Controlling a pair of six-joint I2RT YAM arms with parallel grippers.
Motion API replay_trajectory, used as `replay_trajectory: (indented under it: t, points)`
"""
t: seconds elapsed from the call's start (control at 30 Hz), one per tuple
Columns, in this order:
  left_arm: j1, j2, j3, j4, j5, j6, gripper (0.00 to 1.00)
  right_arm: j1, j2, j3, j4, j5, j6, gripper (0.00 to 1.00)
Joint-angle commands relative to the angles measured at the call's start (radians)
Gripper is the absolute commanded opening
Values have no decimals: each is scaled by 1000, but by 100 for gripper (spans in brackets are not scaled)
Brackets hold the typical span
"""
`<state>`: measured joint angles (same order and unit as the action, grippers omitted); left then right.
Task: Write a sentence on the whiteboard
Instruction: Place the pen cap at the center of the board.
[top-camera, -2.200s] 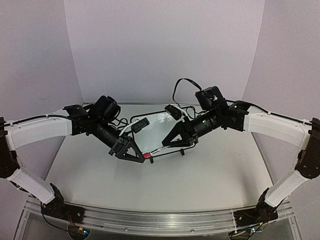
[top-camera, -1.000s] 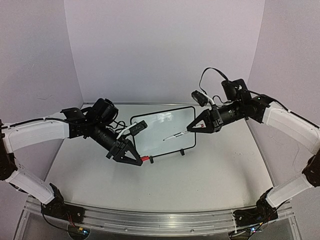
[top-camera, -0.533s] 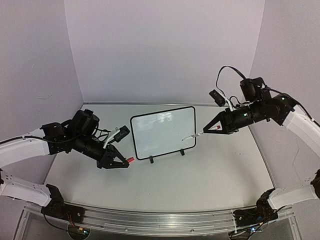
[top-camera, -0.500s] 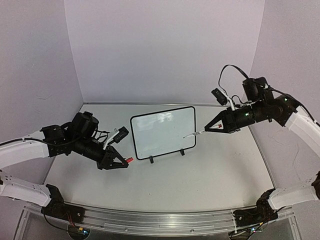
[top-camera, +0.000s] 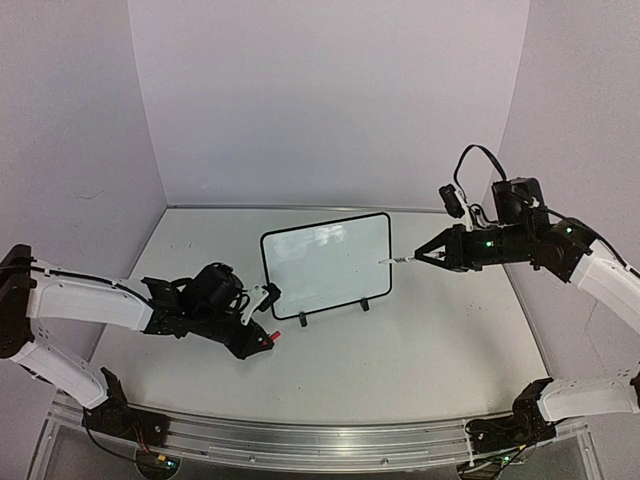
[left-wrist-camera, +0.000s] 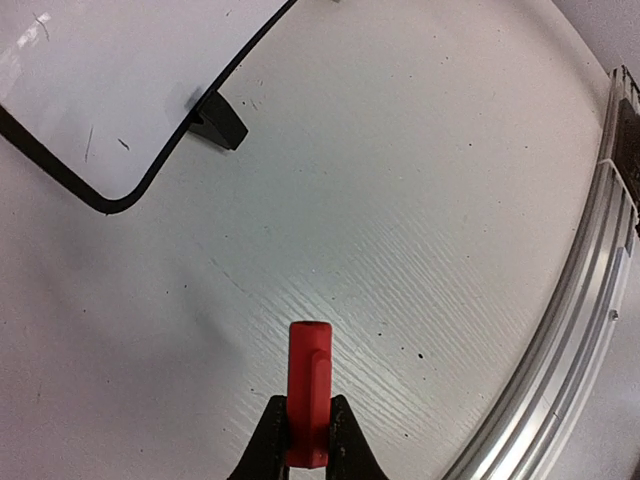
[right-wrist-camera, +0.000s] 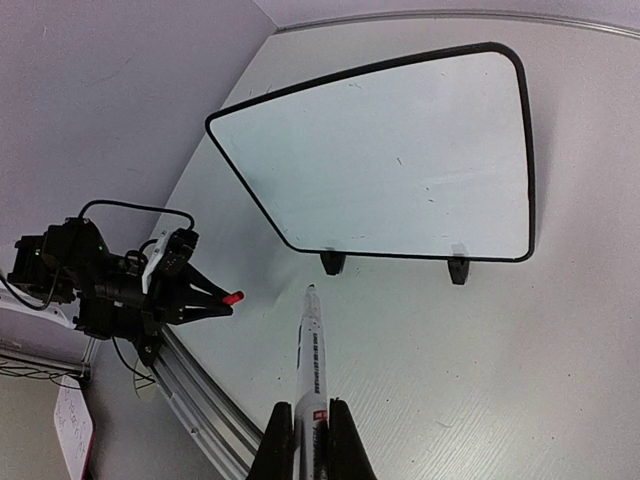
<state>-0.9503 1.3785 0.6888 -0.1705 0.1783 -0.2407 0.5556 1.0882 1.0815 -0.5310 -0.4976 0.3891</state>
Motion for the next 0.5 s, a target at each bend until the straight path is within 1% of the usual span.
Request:
replay_trajectory:
  t: [0.0,0.27,0.37,0.4,0.47]
  points:
    - [-22,86,19,109,-60,18,1,-2,-34,-26,109,39,28,0]
    - [-36,203,61,104,-85,47,10,-2,-22,-43,129,51,19,0]
    - [-36,209,60,105,-90,41,20,-2,-16,-48,134,48,19,0]
    - [-36,209,57,105,-96,38,26,-2,-16,-50,135,47,19,0]
    - [-36,207,53,105,-106,30,34,-2,-17,-56,138,47,21,0]
